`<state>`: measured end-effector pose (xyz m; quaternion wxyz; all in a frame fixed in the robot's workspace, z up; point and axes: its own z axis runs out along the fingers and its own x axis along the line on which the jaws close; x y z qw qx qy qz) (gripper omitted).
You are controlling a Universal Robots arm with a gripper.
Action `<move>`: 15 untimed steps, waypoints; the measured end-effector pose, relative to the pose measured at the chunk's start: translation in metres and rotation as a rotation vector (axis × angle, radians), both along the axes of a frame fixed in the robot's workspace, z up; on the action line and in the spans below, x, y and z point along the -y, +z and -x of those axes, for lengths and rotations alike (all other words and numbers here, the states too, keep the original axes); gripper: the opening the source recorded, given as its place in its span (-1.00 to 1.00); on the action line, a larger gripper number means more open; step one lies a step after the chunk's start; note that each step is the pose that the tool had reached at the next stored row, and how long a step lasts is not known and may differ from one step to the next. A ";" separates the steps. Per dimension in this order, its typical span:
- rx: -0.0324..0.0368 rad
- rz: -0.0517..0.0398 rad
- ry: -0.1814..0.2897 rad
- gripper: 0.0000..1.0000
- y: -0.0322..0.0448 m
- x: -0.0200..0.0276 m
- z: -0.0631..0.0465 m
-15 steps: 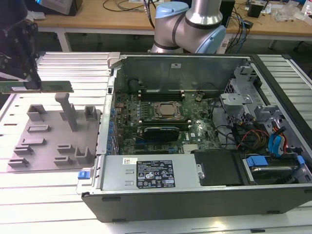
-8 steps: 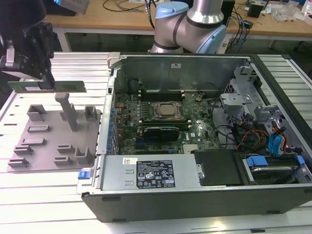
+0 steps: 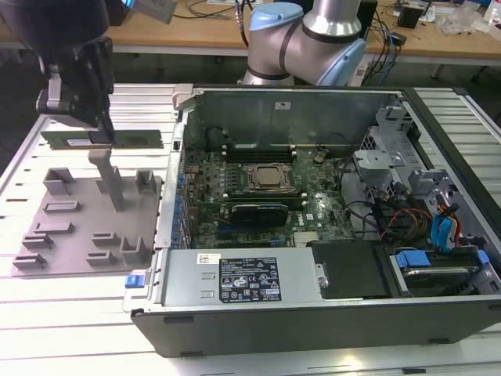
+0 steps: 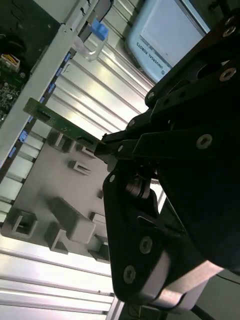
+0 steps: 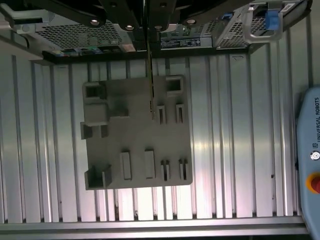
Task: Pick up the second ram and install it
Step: 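Pick up the second ram and move it above second insertion slot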
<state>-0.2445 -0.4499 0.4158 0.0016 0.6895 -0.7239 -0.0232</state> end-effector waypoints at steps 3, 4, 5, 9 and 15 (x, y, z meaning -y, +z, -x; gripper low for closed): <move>0.0001 0.0000 0.000 -0.78 0.0000 0.0000 -0.008; 0.0000 0.0000 0.000 -0.78 0.0000 0.0000 -0.011; 0.0000 0.0000 0.000 -0.78 0.0000 0.0000 -0.013; 0.0000 0.0000 0.000 -0.78 0.0000 0.0000 -0.025; 0.0000 0.0000 0.000 -0.78 0.0000 0.0000 -0.041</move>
